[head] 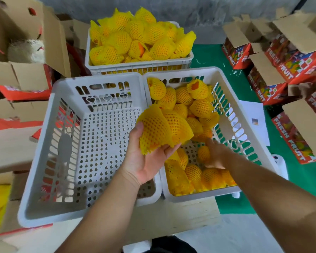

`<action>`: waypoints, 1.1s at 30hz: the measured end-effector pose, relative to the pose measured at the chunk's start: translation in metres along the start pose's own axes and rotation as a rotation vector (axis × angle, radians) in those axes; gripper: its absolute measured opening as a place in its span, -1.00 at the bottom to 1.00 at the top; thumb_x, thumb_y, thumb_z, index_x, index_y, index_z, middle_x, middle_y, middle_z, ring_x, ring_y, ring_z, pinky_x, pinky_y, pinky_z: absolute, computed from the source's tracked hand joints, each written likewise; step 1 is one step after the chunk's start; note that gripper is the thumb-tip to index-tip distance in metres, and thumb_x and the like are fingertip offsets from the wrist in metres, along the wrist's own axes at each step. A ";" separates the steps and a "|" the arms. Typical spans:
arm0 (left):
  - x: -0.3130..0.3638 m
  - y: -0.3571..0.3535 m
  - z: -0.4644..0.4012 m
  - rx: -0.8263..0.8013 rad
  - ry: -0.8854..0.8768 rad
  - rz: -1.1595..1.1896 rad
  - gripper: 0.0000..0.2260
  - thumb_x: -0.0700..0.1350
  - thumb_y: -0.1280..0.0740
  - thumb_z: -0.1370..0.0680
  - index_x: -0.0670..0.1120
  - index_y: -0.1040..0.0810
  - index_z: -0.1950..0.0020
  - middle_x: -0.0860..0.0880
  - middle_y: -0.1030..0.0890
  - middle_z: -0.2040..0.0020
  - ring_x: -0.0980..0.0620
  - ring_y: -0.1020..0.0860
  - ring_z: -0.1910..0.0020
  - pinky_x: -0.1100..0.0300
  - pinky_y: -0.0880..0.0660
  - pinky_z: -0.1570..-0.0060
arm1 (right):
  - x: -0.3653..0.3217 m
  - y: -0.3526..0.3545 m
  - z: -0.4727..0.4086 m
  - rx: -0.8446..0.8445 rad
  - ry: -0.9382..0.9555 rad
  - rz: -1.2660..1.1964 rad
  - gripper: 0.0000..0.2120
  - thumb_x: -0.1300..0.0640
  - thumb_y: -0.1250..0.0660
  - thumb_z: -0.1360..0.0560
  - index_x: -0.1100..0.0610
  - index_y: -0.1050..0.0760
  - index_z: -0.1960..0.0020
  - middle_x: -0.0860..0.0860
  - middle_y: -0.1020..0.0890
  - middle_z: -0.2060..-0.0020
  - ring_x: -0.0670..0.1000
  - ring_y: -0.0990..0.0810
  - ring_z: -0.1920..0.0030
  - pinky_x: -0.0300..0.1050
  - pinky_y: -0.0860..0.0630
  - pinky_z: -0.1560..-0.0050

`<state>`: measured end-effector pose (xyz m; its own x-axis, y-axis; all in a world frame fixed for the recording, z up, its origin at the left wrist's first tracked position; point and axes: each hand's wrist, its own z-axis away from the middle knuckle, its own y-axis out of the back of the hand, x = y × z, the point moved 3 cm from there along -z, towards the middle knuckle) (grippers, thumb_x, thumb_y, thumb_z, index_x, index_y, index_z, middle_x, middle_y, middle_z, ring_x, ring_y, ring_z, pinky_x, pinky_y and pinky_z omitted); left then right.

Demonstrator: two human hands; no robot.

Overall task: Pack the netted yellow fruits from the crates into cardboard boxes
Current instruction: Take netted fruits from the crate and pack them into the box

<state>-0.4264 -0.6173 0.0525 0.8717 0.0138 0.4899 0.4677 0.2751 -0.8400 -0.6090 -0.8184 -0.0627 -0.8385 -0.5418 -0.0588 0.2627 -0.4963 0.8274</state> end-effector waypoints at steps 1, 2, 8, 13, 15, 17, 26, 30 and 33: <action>0.006 0.004 0.006 0.015 0.000 0.004 -0.02 0.23 -0.65 -0.25 -0.02 -0.35 -0.58 -0.23 -0.43 -0.52 -0.30 -0.41 -0.49 -0.27 -0.28 -0.51 | -0.006 0.000 0.002 -0.008 0.003 0.039 0.10 -0.12 -0.59 -0.37 -0.02 0.06 -0.65 0.13 -0.36 -0.53 0.23 -0.44 -0.44 0.16 -0.48 -0.35; 0.014 0.008 0.012 0.017 0.003 0.005 -0.02 0.22 -0.66 -0.26 -0.02 -0.35 -0.58 -0.23 -0.44 -0.52 -0.31 -0.42 -0.49 -0.27 -0.28 -0.51 | -0.014 0.002 0.006 0.016 0.005 0.075 0.07 -0.15 -0.58 -0.36 -0.03 0.02 -0.63 0.11 -0.42 -0.49 0.22 -0.50 -0.38 0.16 -0.51 -0.31; 0.068 0.039 0.047 -0.163 -0.020 0.028 -0.15 0.16 -0.61 -0.35 -0.02 -0.34 -0.55 -0.23 -0.38 -0.55 -0.36 -0.30 -0.54 -0.31 -0.13 -0.56 | -0.096 0.051 0.058 0.523 -0.070 -0.261 -0.20 -0.13 -0.47 -0.40 -0.02 -0.16 -0.51 0.11 -0.41 -0.33 0.26 -0.54 -0.16 0.17 -0.57 -0.02; 0.134 0.076 0.122 -0.210 -0.051 -0.044 -0.14 0.19 -0.61 -0.35 -0.08 -0.36 -0.53 -0.23 -0.42 -0.47 -0.30 -0.33 -0.49 -0.27 -0.13 -0.56 | -0.257 0.065 0.138 0.880 0.304 -0.450 -0.29 -0.16 -0.44 -0.47 -0.06 -0.25 -0.53 0.10 -0.33 -0.32 0.20 -0.46 -0.28 0.04 -0.52 -0.09; 0.167 0.101 0.164 -0.159 -0.078 -0.082 -0.24 0.20 -0.62 -0.34 -0.08 -0.51 -0.45 -0.20 -0.49 -0.45 -0.26 -0.38 -0.47 -0.27 -0.15 -0.56 | -0.329 0.058 0.167 0.894 0.420 -0.555 -0.31 -0.16 -0.49 -0.47 -0.07 -0.28 -0.51 0.05 -0.34 -0.29 0.03 -0.41 -0.29 -0.17 -0.42 -0.11; 0.204 0.130 0.210 -0.093 -0.112 -0.161 -0.37 0.21 -0.61 -0.35 -0.02 -0.63 -0.34 -0.17 -0.55 -0.41 -0.23 -0.44 -0.44 -0.32 -0.15 -0.55 | -0.398 0.047 0.189 0.871 0.481 -0.657 -0.32 -0.06 -0.56 -0.44 -0.01 -0.35 -0.47 0.05 -0.37 -0.27 -0.07 -0.37 -0.26 -0.39 -0.34 -0.13; 0.338 0.286 0.417 0.257 -0.141 -0.367 -0.22 0.21 -0.58 -0.39 0.01 -0.37 -0.51 -0.19 -0.60 -0.36 -0.28 -0.57 -0.34 -0.33 -0.47 -0.32 | -0.636 -0.033 0.245 0.441 0.660 -0.831 -0.26 0.12 -0.58 -0.32 -0.03 -0.38 -0.43 0.03 -0.48 -0.21 -0.05 -0.50 -0.19 -0.42 -0.40 -0.08; 0.330 0.314 0.438 0.325 0.027 -0.417 -0.24 0.18 -0.57 -0.35 0.04 -0.39 -0.48 -0.20 -0.62 -0.33 -0.31 -0.63 -0.24 -0.30 -0.55 -0.24 | -0.652 -0.064 0.248 0.329 0.673 -0.685 -0.26 0.18 -0.53 -0.34 -0.03 -0.41 -0.48 0.01 -0.40 -0.15 -0.28 -0.37 -0.20 -0.53 -0.24 -0.20; 0.313 0.311 0.425 0.369 0.156 -0.618 -0.36 0.22 -0.62 -0.28 0.22 -0.55 -0.33 -0.05 -0.67 -0.25 -0.11 -0.70 -0.13 -0.07 -0.66 -0.08 | -0.645 -0.080 0.241 0.299 0.632 -0.550 -0.40 0.05 -0.45 -0.29 0.01 -0.56 -0.34 0.07 -0.42 -0.10 -0.35 -0.30 -0.18 -0.42 -0.27 -0.26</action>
<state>-0.0699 -0.1190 0.0440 0.4887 -0.3778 0.7864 0.8245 0.4947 -0.2747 -0.2049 -0.2655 0.0436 -0.3661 -0.5960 -0.7147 -0.3095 -0.6463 0.6975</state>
